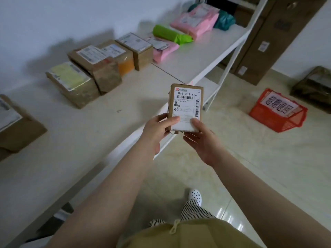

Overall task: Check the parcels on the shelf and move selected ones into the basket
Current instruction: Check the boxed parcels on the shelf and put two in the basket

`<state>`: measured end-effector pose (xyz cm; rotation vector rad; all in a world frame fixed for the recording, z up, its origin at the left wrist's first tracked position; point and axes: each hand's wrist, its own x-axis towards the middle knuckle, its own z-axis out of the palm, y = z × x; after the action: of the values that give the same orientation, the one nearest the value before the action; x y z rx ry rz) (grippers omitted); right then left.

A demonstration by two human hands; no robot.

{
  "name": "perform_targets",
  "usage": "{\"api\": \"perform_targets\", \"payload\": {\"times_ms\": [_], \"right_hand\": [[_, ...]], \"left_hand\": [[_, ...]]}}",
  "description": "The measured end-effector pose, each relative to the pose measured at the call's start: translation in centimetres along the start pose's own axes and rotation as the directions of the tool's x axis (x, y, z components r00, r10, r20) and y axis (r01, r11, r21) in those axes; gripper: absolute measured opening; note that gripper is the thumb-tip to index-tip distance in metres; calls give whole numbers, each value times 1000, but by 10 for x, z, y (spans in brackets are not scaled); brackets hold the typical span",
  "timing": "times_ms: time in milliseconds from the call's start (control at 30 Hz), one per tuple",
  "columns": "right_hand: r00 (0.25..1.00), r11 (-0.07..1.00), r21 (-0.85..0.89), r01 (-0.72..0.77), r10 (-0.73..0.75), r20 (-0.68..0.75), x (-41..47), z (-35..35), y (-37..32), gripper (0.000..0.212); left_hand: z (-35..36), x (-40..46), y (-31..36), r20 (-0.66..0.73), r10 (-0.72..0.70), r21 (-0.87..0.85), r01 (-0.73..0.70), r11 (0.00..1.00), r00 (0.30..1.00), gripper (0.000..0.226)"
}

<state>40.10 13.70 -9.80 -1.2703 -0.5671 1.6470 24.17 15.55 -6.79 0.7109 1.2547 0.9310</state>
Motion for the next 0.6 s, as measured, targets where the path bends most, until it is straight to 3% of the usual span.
{"api": "perform_targets", "payload": {"times_ms": [200,600], "right_hand": [[989,998,58,-20,28,-144,14,-101,-26,16],[918,992,128,16,36,-394,60,-333,-137,21]], "left_hand": [[98,52,-23,145,-127,138,108,985,981,20],[369,156,-51,330,-318,277,231,933,889,3]]}}
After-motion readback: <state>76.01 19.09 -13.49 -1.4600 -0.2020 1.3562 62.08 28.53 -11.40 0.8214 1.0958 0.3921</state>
